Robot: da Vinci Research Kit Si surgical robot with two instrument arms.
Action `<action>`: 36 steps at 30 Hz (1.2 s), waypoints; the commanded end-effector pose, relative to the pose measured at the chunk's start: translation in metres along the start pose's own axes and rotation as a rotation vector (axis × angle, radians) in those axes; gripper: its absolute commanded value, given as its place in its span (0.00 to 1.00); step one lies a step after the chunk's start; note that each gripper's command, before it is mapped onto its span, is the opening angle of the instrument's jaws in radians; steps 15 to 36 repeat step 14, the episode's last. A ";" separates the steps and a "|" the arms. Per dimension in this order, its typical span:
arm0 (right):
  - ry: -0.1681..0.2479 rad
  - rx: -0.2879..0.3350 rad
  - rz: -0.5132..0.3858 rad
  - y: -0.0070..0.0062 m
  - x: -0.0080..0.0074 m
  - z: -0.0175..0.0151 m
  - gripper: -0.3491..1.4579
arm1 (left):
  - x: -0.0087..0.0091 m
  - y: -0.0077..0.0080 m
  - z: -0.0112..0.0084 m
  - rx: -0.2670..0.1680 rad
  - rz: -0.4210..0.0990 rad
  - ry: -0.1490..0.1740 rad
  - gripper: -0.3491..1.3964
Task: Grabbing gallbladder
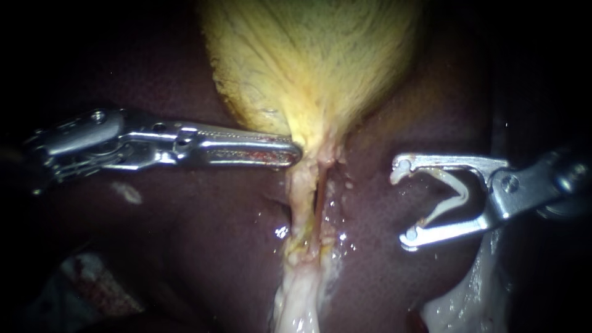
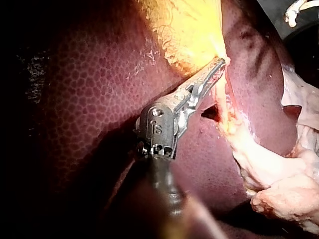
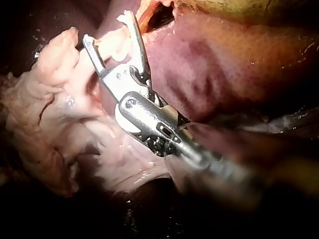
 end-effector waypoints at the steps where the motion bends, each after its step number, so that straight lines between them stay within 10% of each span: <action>1: 0.000 0.000 0.000 0.0000 0.0000 0.0000 0.52 | 0.0001 0.0000 0.0001 -0.002 -0.001 -0.001 0.00; 36: 0.000 -0.001 -0.001 0.0000 -0.0002 0.0001 0.52 | 0.0002 0.0000 0.0000 -0.002 0.000 0.002 0.00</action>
